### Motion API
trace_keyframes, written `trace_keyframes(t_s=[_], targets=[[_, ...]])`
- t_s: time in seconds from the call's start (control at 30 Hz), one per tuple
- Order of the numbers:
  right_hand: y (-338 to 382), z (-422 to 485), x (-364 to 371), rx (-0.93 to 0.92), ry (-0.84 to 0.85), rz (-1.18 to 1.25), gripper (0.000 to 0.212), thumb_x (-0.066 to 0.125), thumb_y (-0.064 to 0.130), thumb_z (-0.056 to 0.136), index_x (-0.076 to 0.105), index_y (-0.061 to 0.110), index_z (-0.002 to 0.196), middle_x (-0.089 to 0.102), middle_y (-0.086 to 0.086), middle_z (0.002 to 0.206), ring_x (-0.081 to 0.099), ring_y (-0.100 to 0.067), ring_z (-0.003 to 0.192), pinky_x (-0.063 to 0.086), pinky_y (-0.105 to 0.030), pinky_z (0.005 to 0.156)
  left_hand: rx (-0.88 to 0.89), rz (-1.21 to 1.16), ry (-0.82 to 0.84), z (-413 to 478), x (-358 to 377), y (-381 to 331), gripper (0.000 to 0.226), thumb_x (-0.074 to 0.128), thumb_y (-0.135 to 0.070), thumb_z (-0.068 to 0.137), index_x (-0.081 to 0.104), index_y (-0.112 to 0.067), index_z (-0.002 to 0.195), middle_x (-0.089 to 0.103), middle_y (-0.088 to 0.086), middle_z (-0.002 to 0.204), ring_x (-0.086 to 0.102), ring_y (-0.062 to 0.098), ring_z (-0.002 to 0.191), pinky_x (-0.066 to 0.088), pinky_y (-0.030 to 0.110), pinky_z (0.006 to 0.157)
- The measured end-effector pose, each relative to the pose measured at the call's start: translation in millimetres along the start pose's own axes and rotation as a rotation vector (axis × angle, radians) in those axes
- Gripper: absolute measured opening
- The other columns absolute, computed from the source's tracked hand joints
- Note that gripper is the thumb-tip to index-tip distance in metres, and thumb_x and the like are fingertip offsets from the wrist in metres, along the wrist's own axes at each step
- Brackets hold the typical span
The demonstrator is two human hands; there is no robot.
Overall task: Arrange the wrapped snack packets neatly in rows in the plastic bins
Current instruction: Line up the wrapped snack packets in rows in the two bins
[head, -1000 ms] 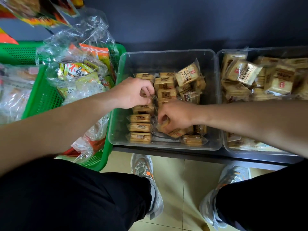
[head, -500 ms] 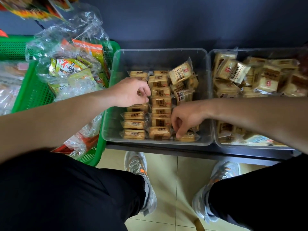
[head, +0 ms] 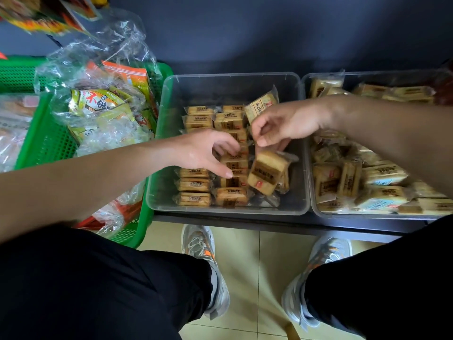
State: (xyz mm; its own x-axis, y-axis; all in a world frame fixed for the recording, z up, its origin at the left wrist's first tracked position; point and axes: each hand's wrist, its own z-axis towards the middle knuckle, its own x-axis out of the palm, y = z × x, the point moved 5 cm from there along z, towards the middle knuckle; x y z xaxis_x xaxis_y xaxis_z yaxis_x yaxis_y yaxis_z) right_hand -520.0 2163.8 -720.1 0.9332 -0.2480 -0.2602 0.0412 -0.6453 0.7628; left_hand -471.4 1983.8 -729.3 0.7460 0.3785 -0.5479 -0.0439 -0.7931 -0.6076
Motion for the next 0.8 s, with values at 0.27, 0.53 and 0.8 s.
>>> trace_keyframes(t_s=[0.27, 0.53, 0.8], targets=[[4, 5, -13, -0.085, -0.165, 0.168, 0.010, 0.060, 0.012, 0.099, 0.063, 0.017, 0.091, 0.076, -0.007, 0.104, 0.074, -0.024, 0.099, 0.059, -0.036, 0.080, 0.013, -0.184, -0.044, 3, 0, -15, 0.024, 0.080, -0.028, 0.085, 0.065, -0.033, 0.103, 0.076, -0.011, 0.103, 0.069, 0.000, 0.092, 0.049, 0.016, 0.085], [4, 3, -7, -0.005, -0.196, 0.168, 0.046, 0.082, 0.029, 0.078, 0.060, 0.020, 0.117, 0.076, -0.003, 0.108, 0.073, -0.018, 0.102, 0.060, -0.035, 0.083, -0.038, -0.269, -0.170, 1, -10, -6, 0.023, 0.079, -0.026, 0.086, 0.064, -0.024, 0.104, 0.076, -0.007, 0.100, 0.072, 0.007, 0.094, 0.058, 0.029, 0.090], [16, 11, 1, -0.087, -0.331, 0.100, 0.024, 0.079, 0.022, 0.084, 0.072, 0.033, 0.104, 0.076, 0.003, 0.102, 0.072, -0.015, 0.098, 0.056, -0.032, 0.086, -0.095, 0.021, -0.180, -4, -24, 15, 0.028, 0.083, -0.025, 0.082, 0.065, -0.032, 0.102, 0.072, -0.014, 0.106, 0.067, 0.003, 0.100, 0.047, 0.023, 0.092]])
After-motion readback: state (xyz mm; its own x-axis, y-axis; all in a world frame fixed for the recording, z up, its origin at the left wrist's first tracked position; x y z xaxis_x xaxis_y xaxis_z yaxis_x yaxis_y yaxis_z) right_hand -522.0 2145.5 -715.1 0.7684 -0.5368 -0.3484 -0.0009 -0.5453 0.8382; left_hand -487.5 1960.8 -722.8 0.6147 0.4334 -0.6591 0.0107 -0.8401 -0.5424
